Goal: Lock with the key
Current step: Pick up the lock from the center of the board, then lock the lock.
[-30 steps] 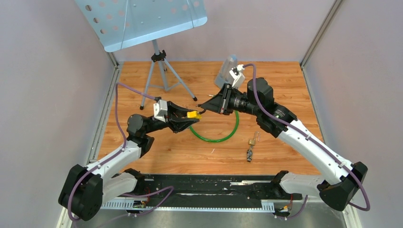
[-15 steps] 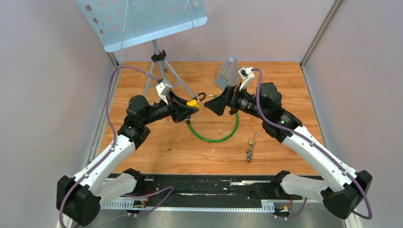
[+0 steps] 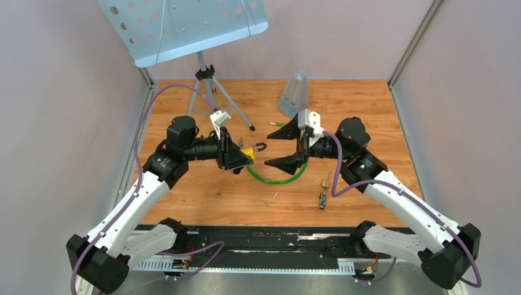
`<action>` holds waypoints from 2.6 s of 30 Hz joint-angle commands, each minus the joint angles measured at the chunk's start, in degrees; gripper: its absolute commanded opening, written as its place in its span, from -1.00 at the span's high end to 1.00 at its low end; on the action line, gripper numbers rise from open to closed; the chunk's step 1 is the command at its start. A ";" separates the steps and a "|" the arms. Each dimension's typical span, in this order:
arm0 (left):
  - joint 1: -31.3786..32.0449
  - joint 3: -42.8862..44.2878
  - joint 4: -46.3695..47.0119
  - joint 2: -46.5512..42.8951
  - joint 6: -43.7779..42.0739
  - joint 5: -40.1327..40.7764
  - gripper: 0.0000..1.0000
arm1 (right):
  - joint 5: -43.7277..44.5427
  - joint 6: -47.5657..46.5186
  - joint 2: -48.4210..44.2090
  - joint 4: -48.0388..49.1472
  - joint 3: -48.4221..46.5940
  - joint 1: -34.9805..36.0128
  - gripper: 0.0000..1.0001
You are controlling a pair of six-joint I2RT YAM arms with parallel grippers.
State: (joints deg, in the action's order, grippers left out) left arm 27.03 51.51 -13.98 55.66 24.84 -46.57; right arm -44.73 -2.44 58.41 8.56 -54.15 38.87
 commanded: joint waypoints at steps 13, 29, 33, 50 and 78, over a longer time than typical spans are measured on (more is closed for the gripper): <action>0.22 2.38 2.62 -2.55 -2.87 -20.23 1.00 | -20.50 -14.05 6.86 -12.57 -9.34 0.15 0.24; 0.22 0.03 9.35 -4.86 3.63 -20.53 1.00 | -17.49 -15.31 7.04 -14.80 -9.10 1.90 0.34; 0.18 -0.44 8.61 -5.21 0.87 -19.57 1.00 | -17.38 -9.79 7.34 -13.84 -10.65 2.04 0.81; 0.22 -3.92 15.68 -10.43 -5.41 -0.93 0.92 | 0.74 28.44 4.46 11.93 -1.12 3.04 1.00; 0.22 -6.03 50.27 -9.24 22.38 -0.18 -0.52 | 4.64 40.24 -0.64 27.21 0.98 4.72 1.00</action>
State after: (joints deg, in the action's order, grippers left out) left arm 27.55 45.78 30.83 45.01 41.98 -47.44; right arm -43.64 34.33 57.91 28.56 -51.27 43.09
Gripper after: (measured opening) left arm 0.744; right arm 0.040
